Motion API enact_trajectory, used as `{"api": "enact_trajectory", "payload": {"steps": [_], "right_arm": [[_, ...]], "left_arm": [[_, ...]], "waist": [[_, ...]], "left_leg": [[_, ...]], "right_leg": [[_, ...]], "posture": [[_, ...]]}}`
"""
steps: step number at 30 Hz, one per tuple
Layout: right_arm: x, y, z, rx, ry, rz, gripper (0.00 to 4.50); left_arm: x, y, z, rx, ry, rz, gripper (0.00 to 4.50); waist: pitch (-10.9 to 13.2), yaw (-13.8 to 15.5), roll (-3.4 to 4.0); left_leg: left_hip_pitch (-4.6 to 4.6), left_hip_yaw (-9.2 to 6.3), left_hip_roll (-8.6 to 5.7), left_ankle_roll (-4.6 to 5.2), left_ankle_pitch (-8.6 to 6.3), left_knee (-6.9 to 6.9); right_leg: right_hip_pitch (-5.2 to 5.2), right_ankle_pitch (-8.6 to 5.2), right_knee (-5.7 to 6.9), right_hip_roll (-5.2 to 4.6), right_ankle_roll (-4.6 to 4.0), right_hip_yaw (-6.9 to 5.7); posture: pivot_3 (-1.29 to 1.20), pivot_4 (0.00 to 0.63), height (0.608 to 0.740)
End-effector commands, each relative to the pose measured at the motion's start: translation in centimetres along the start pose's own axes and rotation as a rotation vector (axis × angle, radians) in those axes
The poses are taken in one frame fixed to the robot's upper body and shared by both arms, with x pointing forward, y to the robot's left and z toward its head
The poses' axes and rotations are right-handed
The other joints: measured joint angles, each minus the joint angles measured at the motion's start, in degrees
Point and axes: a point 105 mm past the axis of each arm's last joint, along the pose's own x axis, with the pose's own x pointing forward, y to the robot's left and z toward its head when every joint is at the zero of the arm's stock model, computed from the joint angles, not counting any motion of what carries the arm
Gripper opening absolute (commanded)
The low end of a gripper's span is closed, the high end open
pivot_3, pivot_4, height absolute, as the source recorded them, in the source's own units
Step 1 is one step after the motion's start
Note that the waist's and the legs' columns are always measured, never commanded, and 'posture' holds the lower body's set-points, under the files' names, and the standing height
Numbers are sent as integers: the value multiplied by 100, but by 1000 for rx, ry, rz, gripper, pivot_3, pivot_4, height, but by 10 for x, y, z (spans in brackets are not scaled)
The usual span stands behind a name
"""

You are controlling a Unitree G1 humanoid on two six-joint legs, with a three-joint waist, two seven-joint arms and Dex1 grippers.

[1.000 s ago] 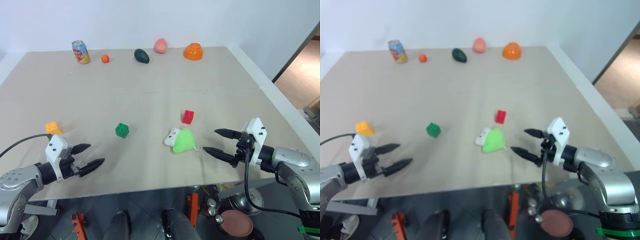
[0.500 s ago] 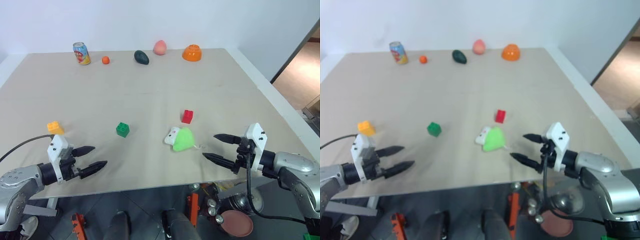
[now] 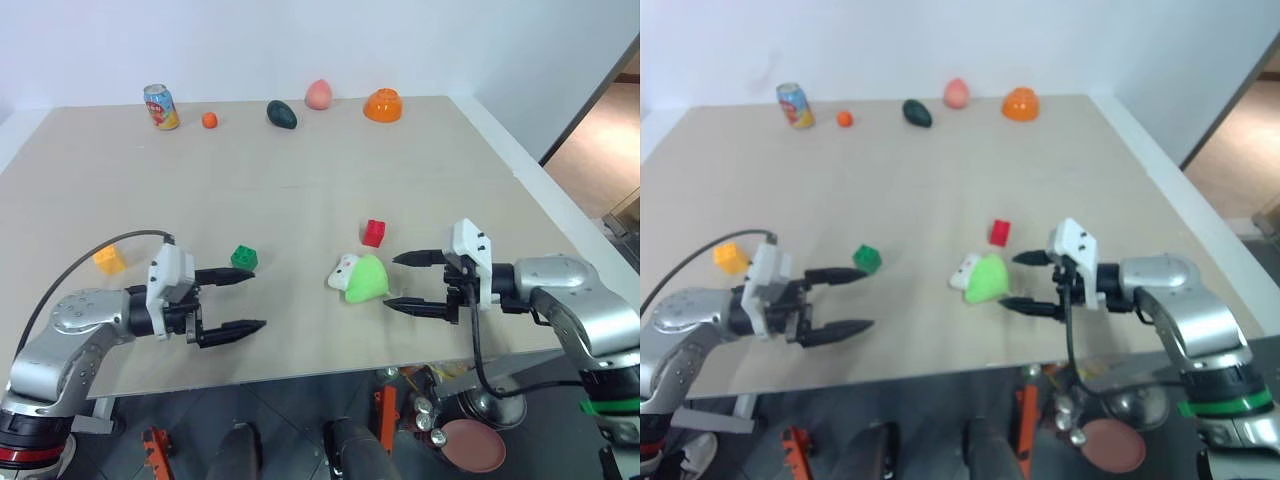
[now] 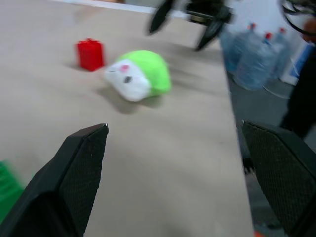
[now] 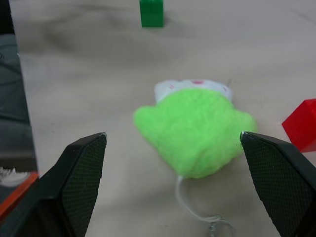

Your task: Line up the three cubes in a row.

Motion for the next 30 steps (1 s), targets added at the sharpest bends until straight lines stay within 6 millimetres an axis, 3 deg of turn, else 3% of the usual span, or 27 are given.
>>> {"api": "enact_trajectory", "payload": {"steps": [1, 5, 12, 16, 25, 26, 30], "right_arm": [[9, -9, 3, -65, 10, 35, 4500], [20, -14, 5, -75, 14, 88, 4500], [46, 5, -12, -87, 54, 221, 4500], [53, 12, -16, -92, 49, 251, 3375], [58, 24, -20, -30, 5, 249, 240], [58, 26, -20, -27, 2, 248, 26], [57, 27, -20, -10, -10, 221, 26]], "left_arm": [[6, -9, 5, 75, 3, -43, 4465], [9, -14, 5, 78, -15, -28, 4465], [8, -21, 9, 73, -37, 39, 4465], [6, -17, 12, 92, -33, 73, 4500], [24, -9, 24, 136, -78, 71, 4500], [27, -9, 26, 140, -88, 65, 4500], [40, -4, 32, 161, -120, 47, 4500]], "waist": [[0, 1, 0], [0, 2, 1], [0, 4, 0], [-1, 0, 0], [-3, 3, -1], [-5, 4, -1], [-8, -1, 0]], "left_leg": [[0, 0, 1, 1, 0, 1], [-1, 2, 1, 1, 1, 6], [-1, 1, 1, 1, 1, 11], [6, 1, 2, 2, 1, 18], [47, 0, 14, 2, 1, 36], [47, -1, 14, 2, 1, 36], [47, -1, 14, 2, 1, 39]], "right_leg": [[0, 1, 1, 2, -1, 2], [0, 4, 3, 1, 3, 7], [2, 12, 5, 2, 18, 8], [5, 7, 15, 5, 2, 9], [58, 11, 17, 19, -11, 9], [58, 11, 17, 19, -11, 9], [59, 13, 17, 21, -11, 10]], "posture": [[0, 150, 738], [0, 150, 738], [0, 150, 738], [0, 150, 738], [0, 150, 738], [0, 150, 738], [0, 150, 738]]}}
